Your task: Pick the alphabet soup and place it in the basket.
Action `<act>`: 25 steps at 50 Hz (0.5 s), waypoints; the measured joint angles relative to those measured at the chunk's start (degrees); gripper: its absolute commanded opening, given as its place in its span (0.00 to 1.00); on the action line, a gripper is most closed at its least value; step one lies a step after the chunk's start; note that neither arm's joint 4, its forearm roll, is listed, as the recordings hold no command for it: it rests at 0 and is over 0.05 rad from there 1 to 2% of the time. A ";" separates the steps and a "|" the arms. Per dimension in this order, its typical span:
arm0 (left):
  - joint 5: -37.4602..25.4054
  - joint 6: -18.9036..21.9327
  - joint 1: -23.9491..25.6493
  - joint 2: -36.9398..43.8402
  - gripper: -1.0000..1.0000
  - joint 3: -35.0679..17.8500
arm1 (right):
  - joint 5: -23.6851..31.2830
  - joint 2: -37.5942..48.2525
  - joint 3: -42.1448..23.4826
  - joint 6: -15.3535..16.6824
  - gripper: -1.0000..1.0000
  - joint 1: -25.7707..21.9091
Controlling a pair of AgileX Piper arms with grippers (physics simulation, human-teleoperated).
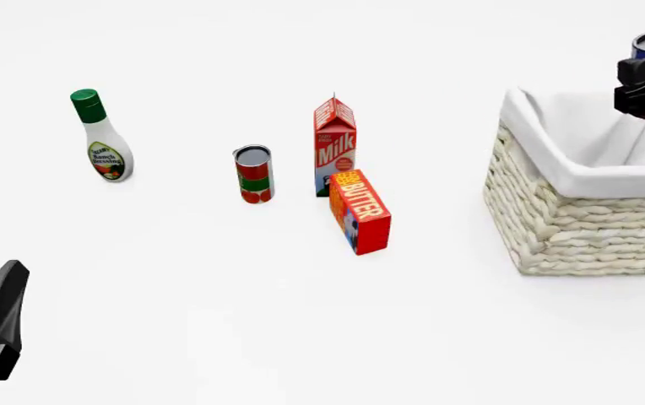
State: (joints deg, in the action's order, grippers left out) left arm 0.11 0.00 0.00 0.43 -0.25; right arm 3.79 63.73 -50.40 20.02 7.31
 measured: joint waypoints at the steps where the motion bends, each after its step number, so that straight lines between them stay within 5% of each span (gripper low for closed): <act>1: 0.00 0.00 0.00 0.00 1.00 0.00 | 0.21 0.27 -0.17 0.16 0.00 -0.04; 25: 0.00 0.00 0.00 0.00 1.00 0.00 | 5.35 6.18 -4.11 3.76 0.00 -0.18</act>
State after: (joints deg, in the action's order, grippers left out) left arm 0.11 0.00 0.00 0.43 -0.25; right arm 9.14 69.91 -54.50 23.78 7.13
